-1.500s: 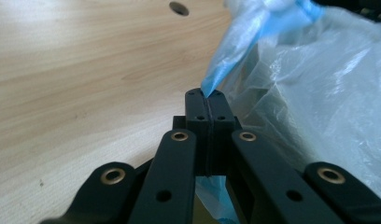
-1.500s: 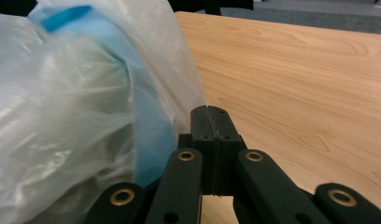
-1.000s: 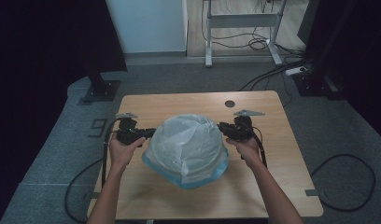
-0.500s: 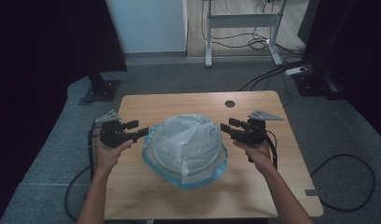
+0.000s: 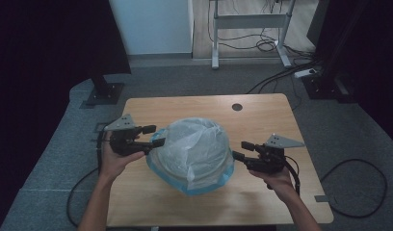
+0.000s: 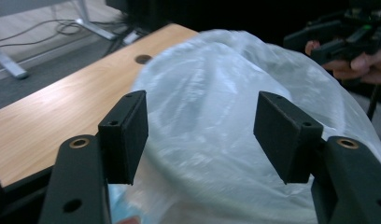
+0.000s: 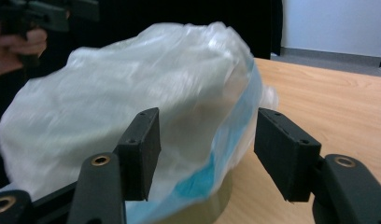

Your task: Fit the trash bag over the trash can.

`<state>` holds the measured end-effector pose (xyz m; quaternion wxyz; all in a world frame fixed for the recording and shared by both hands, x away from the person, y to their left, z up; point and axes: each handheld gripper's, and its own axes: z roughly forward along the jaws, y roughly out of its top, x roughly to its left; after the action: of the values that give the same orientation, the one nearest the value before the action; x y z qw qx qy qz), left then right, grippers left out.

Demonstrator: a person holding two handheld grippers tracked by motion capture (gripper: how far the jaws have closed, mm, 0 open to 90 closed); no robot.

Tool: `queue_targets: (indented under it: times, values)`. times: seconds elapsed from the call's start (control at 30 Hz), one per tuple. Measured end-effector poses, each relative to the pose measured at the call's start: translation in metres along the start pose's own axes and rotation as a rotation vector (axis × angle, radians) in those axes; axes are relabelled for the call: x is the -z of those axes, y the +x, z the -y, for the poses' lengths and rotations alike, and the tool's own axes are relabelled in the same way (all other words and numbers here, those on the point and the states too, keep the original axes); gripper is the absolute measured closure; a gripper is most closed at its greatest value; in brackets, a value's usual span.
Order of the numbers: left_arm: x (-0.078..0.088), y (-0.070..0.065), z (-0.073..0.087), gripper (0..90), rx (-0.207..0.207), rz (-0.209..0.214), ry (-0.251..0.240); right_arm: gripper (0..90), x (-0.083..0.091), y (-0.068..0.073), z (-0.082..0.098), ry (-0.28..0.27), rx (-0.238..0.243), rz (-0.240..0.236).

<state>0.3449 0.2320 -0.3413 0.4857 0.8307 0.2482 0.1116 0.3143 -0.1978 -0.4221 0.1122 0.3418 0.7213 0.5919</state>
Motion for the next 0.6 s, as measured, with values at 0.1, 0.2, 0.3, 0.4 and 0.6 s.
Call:
queue_targets:
  times: [0.1, 0.2, 0.3, 0.4, 0.6]
  values:
    - [-0.010, -0.006, -0.006, 35.9, -0.061, 0.020, 0.055, 40.1, 0.010, 0.001, 0.010, -0.006, -0.002, -0.005]
    - [-0.020, -0.009, -0.011, 36.4, -0.100, 0.052, 0.105, 40.0, 0.019, 0.000, 0.021, -0.008, -0.014, -0.011]
    - [-0.029, -0.011, -0.015, 37.6, -0.138, 0.085, 0.150, 39.9, 0.025, -0.001, 0.031, -0.007, -0.025, -0.009]
    - [-0.038, -0.012, -0.020, 38.1, -0.162, 0.111, 0.199, 39.8, 0.031, -0.002, 0.039, -0.008, -0.033, -0.011]
    - [-0.058, -0.013, -0.030, 39.9, -0.216, 0.123, 0.323, 39.8, 0.042, -0.001, 0.053, -0.021, -0.047, -0.015]
